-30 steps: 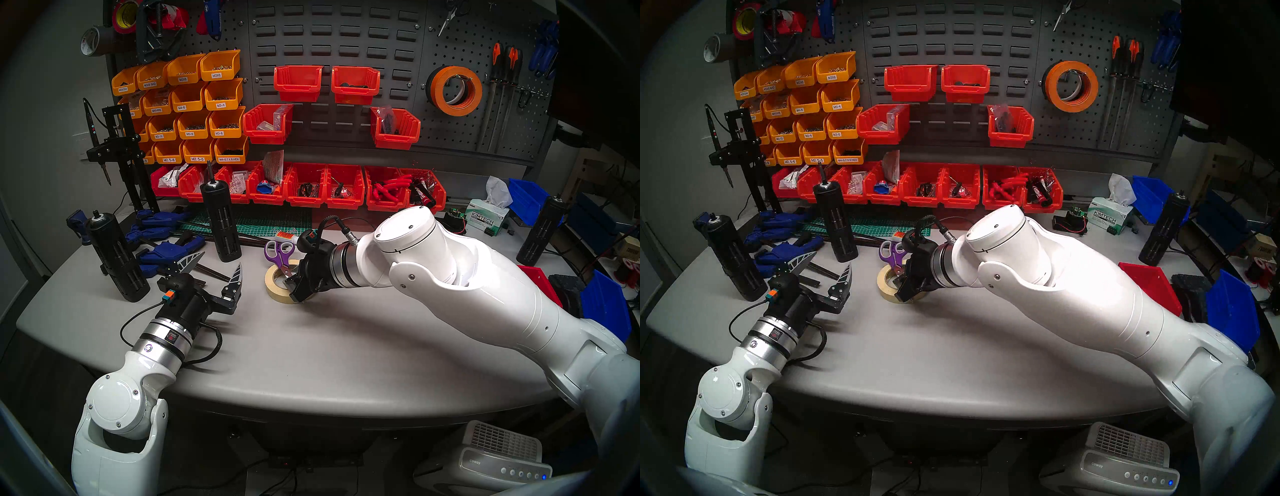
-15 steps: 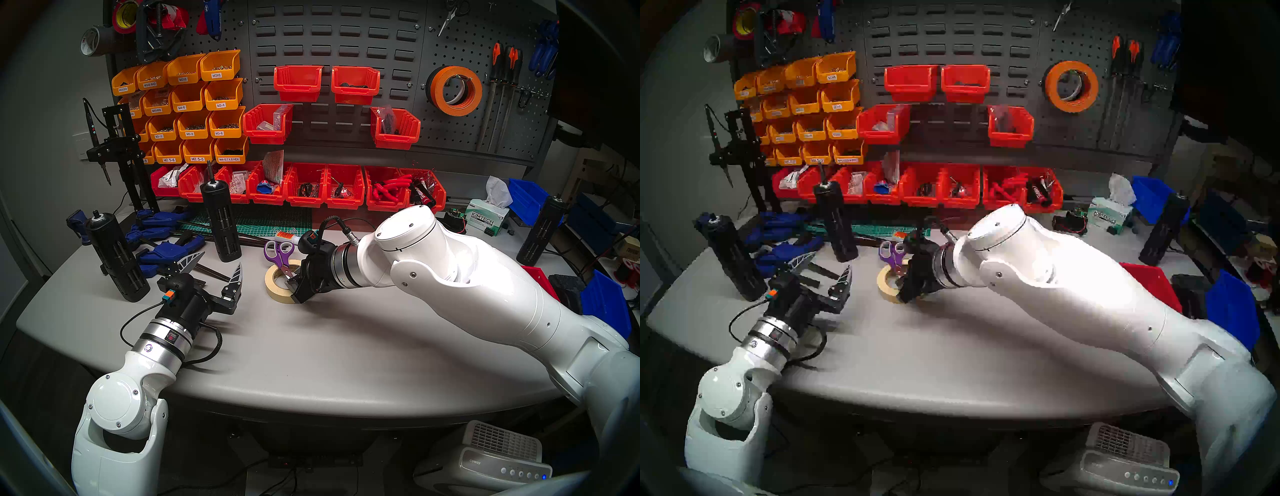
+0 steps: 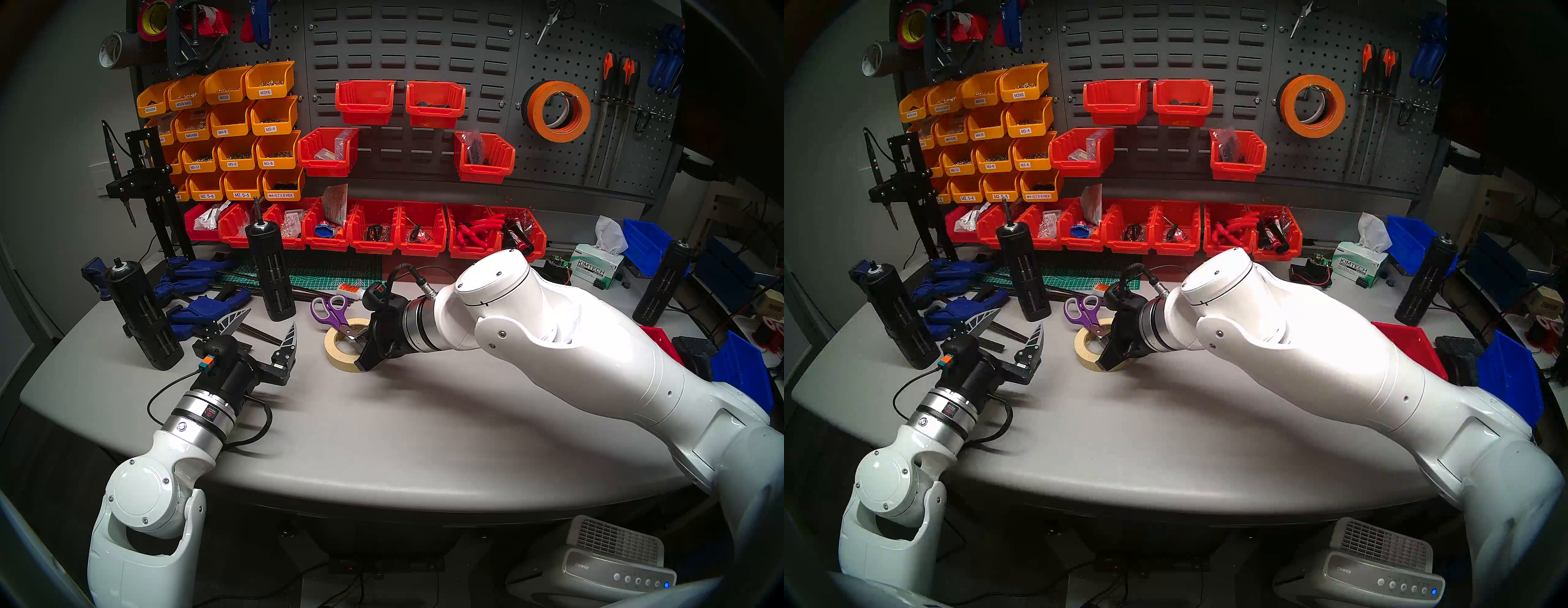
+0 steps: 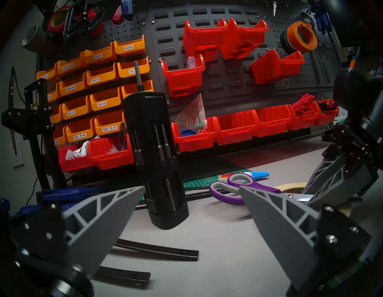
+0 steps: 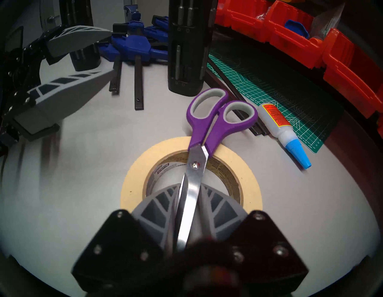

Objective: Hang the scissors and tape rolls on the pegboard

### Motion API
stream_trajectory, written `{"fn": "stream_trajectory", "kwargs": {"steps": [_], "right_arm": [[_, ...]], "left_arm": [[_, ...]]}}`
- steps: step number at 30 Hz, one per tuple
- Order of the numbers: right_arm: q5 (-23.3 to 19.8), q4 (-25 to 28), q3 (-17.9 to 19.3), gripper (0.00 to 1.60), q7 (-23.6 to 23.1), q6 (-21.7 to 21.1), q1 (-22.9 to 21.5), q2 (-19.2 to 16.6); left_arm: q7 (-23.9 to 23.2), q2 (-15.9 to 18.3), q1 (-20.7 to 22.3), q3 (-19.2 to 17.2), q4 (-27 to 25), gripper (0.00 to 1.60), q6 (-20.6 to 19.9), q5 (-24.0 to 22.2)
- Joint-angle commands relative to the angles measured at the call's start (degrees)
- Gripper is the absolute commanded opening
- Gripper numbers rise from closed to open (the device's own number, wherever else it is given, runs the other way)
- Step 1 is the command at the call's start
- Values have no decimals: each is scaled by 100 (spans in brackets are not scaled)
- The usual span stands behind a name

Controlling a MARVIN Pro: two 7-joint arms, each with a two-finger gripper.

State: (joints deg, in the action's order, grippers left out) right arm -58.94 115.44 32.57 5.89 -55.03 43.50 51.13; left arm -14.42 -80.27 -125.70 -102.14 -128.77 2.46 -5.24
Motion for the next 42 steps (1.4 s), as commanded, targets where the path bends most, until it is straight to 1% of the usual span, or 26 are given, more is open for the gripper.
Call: {"fn": "stream_trajectory", "kwargs": {"steps": [1,9,13,16,19,24,30,33,35,36,37,42], "right_arm": [[3,86,28,0,-35,3,-163,-95],[-1,197,58,0,-21,3,-211,-191],[-29,310,158,0,-15,7,-199,-266],[-36,412,230,0,10,88,-176,-328],[-138,515,388,0,43,258,-66,-394],[-271,642,525,0,93,320,16,-521],[-438,858,765,0,242,605,259,-732],[-466,970,829,0,284,655,314,-828],[-567,1098,974,0,334,784,425,-934],[-638,1244,1087,0,386,823,481,-1047],[-638,1244,1087,0,386,823,481,-1047],[-825,1555,1367,0,481,1011,687,-1297]], "left_arm": [[-4,-3,1,12,-82,160,42,1],[-4,-3,2,12,-81,160,41,0],[-4,-3,3,12,-81,160,40,0],[-5,-3,3,12,-80,160,39,0],[-5,-3,4,12,-79,160,38,-1],[-5,-3,3,12,-80,160,39,0],[-5,-3,4,12,-80,160,38,0],[-5,-3,4,12,-80,160,38,-1],[-5,-2,5,12,-79,160,37,-1],[-5,-2,5,12,-78,160,36,-1],[-5,-2,5,12,-78,160,36,-1],[-5,-2,6,12,-78,160,36,-1]]}}
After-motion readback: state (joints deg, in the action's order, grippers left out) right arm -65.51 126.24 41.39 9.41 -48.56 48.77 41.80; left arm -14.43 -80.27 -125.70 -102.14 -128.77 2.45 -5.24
